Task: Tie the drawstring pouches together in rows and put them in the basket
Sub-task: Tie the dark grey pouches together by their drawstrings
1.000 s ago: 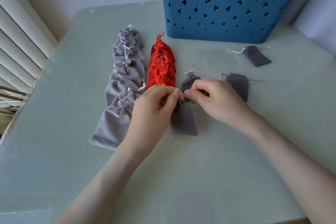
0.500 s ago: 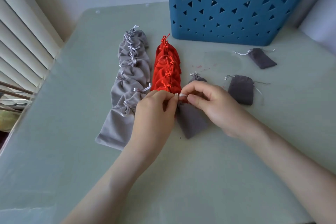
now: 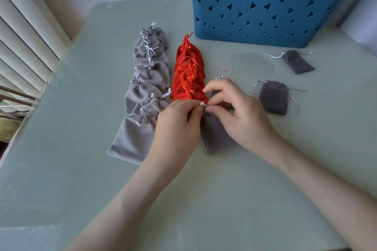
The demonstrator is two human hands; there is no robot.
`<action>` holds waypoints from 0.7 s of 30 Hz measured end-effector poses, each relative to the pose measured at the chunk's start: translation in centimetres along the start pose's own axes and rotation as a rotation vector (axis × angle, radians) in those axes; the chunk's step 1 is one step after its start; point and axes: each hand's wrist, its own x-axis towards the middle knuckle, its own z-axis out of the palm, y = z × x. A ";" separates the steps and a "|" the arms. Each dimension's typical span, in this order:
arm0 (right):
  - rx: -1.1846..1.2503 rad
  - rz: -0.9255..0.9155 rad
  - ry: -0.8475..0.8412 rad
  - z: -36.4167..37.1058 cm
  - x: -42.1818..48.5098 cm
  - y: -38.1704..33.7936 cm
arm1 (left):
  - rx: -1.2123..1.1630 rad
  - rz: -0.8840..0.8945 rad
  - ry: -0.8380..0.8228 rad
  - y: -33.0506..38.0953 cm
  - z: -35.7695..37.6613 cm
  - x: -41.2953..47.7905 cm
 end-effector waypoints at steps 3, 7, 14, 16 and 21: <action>0.027 -0.011 0.015 0.2 0.1 0.1 | 0.011 0.028 -0.006 0.2 0.0 -0.1; 0.092 0.029 0.047 0.2 0.1 0.0 | -0.147 -0.036 0.063 0.3 0.1 -0.3; 0.093 0.082 0.073 0.0 0.2 -0.1 | -0.197 0.015 0.007 0.3 0.0 -0.5; 0.061 0.094 0.075 -0.2 0.3 0.0 | -0.231 -0.015 -0.007 0.5 0.1 -0.6; 0.044 0.091 0.055 -0.3 0.2 -0.2 | -0.263 -0.032 0.068 0.8 0.4 -0.6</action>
